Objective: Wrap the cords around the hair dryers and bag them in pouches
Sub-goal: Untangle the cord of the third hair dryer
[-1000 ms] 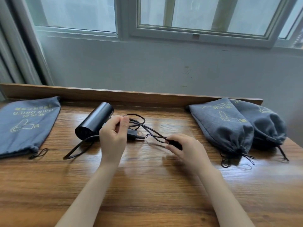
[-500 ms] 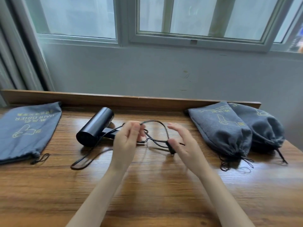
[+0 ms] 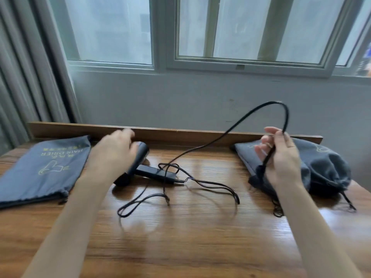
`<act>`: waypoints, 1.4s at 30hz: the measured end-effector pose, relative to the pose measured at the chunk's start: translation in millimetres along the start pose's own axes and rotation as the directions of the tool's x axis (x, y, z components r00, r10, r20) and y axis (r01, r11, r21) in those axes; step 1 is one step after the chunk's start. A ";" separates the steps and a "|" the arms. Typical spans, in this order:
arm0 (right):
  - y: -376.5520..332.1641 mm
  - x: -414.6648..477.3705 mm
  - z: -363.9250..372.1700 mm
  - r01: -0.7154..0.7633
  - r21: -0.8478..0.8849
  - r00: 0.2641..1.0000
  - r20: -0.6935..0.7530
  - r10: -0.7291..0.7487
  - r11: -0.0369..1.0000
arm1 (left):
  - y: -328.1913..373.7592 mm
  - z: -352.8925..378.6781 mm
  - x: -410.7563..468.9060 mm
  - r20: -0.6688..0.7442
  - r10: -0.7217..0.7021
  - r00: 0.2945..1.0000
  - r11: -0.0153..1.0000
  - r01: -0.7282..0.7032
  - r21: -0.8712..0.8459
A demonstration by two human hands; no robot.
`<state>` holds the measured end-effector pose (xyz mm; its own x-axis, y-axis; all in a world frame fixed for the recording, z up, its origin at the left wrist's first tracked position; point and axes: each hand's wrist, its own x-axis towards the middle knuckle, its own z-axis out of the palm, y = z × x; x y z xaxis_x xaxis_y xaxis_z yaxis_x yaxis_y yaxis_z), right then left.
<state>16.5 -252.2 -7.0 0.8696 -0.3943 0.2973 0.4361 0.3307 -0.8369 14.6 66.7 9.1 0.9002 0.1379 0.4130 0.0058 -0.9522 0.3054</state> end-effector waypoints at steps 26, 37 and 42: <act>68.5 -55.0 29.8 0.232 -0.892 0.891 0.354 0.282 0.388 | 75.8 121.7 -44.3 0.306 0.263 0.915 0.887 -0.104 -0.451; 67.9 -26.9 38.9 0.165 -0.873 0.948 0.269 0.170 0.459 | 6.4 132.6 -2.4 0.427 0.282 0.859 0.932 -0.350 0.089; 7.5 43.0 -14.4 -0.023 -0.624 0.984 -0.150 -0.091 0.781 | 33.8 148.9 -8.4 0.407 0.385 0.828 0.877 -0.466 0.118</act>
<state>53.8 -279.0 -7.1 0.7814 -0.5471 0.3003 0.1765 -0.2678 -0.9472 72.1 -7.3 -111.8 0.9252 -0.3631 0.1106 -0.3625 -0.9316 -0.0260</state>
